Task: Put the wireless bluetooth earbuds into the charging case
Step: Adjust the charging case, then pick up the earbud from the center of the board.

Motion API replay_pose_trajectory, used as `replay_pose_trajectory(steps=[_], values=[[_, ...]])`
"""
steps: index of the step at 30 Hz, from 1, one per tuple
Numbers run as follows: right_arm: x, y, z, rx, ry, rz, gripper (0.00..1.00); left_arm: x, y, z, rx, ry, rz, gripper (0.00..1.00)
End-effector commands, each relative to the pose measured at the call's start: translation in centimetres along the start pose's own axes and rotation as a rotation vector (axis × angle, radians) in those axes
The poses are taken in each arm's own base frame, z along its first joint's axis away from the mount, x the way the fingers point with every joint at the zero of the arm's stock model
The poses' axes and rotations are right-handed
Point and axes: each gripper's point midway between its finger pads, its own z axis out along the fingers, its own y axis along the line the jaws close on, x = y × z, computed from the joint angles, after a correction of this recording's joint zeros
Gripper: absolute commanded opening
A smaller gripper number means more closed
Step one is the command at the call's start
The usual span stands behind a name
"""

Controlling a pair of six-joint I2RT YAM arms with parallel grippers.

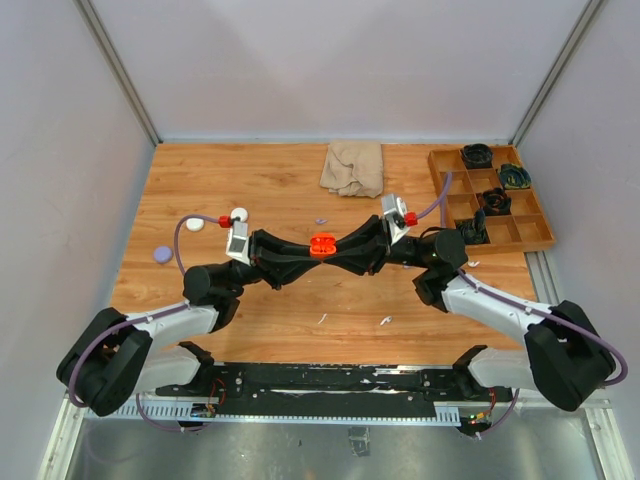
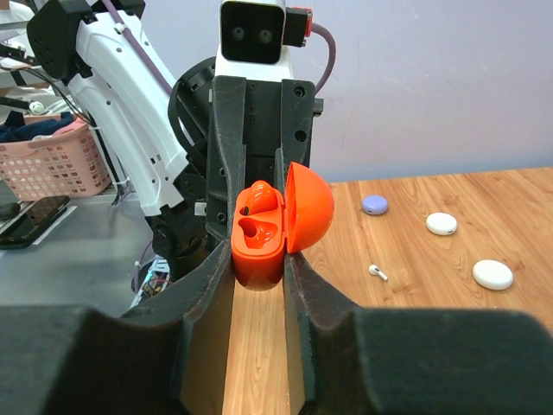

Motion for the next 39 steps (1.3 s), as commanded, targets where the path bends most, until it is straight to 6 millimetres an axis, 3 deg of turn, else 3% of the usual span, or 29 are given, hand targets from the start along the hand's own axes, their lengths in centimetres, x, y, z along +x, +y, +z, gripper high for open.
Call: replay_pose_trajectory(steps=[1,9,15,16,20,29,39], values=[[-0.9,0.1,-0.2,-0.013,-0.041,-0.029,0.19,-4.2,-2.8,0.6,0.114,-0.165,0.164,0.05],[-0.3,-1.0,-1.5,0.057,-0.04,-0.05,0.04,-3.3,-1.0,-0.7,-0.012,-0.183,0.139,0.36],[0.7,-2.5,-3.3,0.143,-0.021,-0.07,0.01,-0.7,3.4,-2.3,-0.26,-0.087,0.081,0.54],[1.0,-2.7,-3.6,0.156,-0.016,-0.073,0.01,0.6,4.8,-2.9,-0.338,-0.034,0.054,0.57],[2.5,-3.6,-4.7,0.228,0.021,-0.088,0.02,1.7,8.4,-4.4,-0.563,0.088,0.055,0.59],[5.3,-5.2,-6.6,0.344,0.08,-0.124,0.02,4.4,13.9,-9.2,-0.967,0.328,0.005,0.67],[7.4,-6.2,-8.3,0.436,0.122,-0.145,0.02,8.2,19.9,-12.8,-1.2,0.56,-0.148,0.71]])
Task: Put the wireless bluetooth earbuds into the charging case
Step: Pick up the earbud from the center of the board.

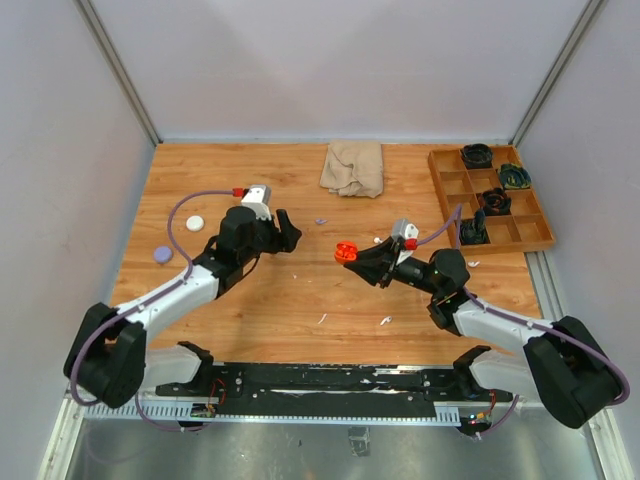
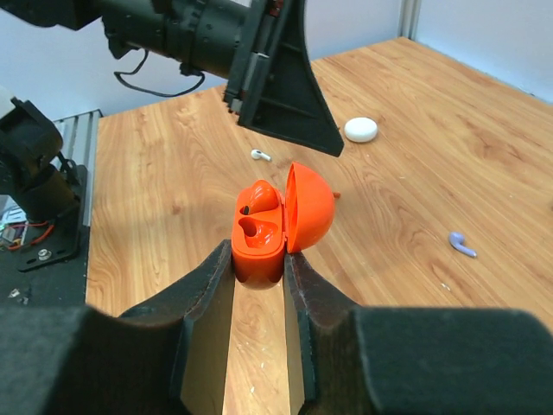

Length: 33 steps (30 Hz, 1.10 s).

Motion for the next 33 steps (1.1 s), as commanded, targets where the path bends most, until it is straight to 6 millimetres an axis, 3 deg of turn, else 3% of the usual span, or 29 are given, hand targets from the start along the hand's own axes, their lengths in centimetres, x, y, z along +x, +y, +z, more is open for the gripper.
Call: replay_pose_trajectory(steps=[1,12,17,26,33], values=[[-0.5,-1.4,-0.5,0.066,-0.022,-0.07,0.02,1.4,2.9,1.9,-0.111,0.122,-0.032,0.71],[-0.1,-1.9,-0.9,0.106,-0.002,-0.082,0.02,5.1,7.4,6.1,-0.223,0.357,-0.065,0.72],[-0.2,-2.0,-1.0,0.113,0.0,-0.089,0.03,6.6,7.8,7.1,-0.216,0.439,-0.054,0.72],[-0.3,-1.9,-1.1,0.114,-0.001,-0.089,0.03,9.0,8.4,6.7,-0.228,0.535,-0.051,0.74],[-0.3,-1.9,-1.0,0.113,0.0,-0.089,0.03,9.6,7.2,5.9,-0.172,0.582,-0.054,0.74]])
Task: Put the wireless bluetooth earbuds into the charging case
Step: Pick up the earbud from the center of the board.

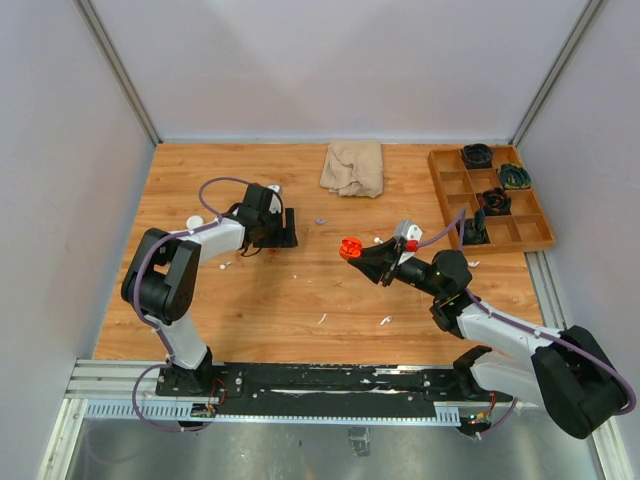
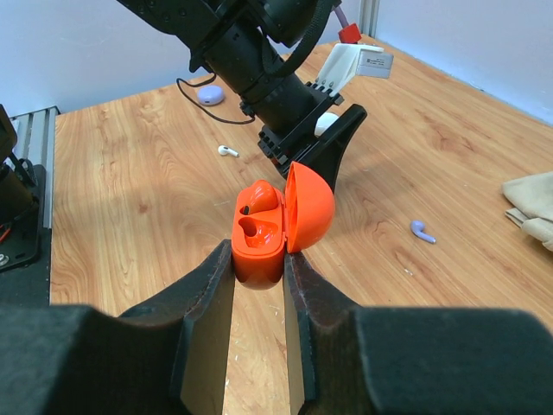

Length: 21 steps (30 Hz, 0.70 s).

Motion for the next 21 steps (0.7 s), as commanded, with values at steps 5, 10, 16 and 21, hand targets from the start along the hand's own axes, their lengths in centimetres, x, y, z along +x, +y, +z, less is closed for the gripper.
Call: replay_pose_trajectory(steps=[5,10,16,21], values=[[-0.4,-0.5,-0.3,0.02,-0.015,-0.032,0.03,2.7,-1.3,-1.5,0.053,0.102,0.051,0.74],[-0.4,-0.6,-0.3,0.021,-0.016,-0.032,0.03,3.2,-1.1,-2.1,0.043,0.118,0.069,0.74],[-0.5,-0.5,-0.3,0.019,-0.016,-0.031,0.03,3.1,-1.1,-2.8,0.041,0.117,0.091,0.74],[-0.5,-0.6,-0.3,0.022,-0.016,-0.031,0.03,2.5,-1.7,-3.7,0.059,0.102,0.109,0.74]])
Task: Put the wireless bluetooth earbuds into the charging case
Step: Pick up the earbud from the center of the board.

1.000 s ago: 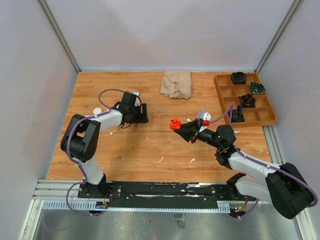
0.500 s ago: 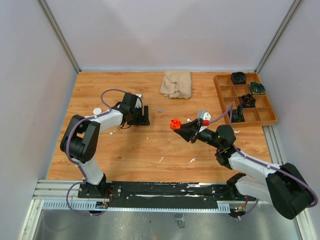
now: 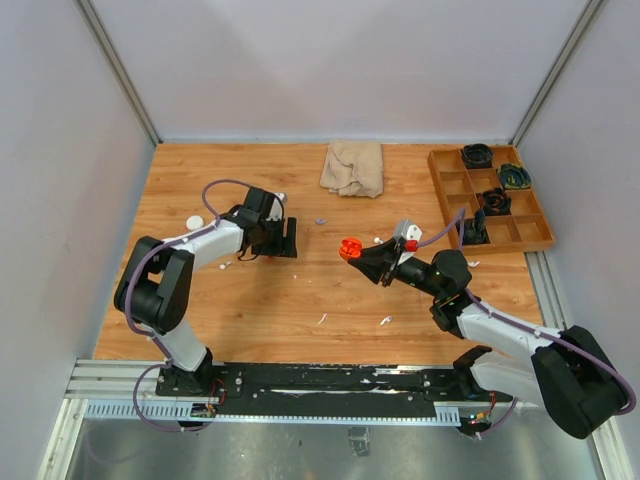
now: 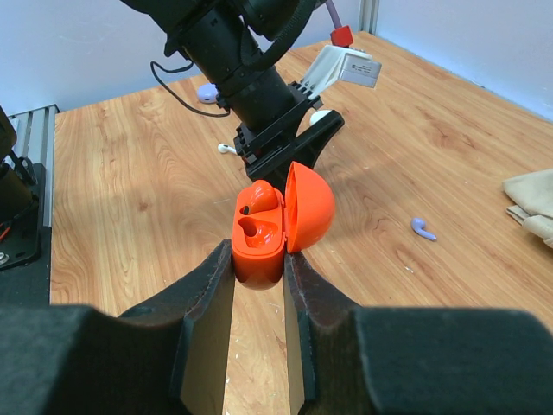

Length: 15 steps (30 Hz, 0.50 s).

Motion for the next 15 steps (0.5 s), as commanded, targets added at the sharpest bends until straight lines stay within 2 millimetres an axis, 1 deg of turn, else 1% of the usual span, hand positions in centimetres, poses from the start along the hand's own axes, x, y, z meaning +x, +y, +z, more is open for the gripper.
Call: replay_pose_trajectory(steps=[1,4,7,11,15], values=[[-0.6,-0.5,-0.2,0.018,-0.023,-0.034,0.03,-0.5,-1.0,-1.7,0.027,-0.023,0.034,0.74],[-0.6,-0.6,-0.2,0.022,-0.02,-0.035,0.03,-1.4,-0.9,-2.9,-0.001,-0.066,0.006,0.74],[-0.5,-0.7,-0.2,0.025,-0.016,-0.035,0.03,-1.8,0.5,-3.6,-0.093,-0.084,-0.053,0.74],[-0.3,-0.7,-0.2,0.028,-0.008,-0.035,0.03,-1.8,2.2,-3.7,-0.213,-0.071,-0.118,0.74],[-0.3,-0.8,-0.3,0.032,-0.004,-0.037,0.03,-1.4,2.8,-3.1,-0.249,-0.048,-0.151,0.73]])
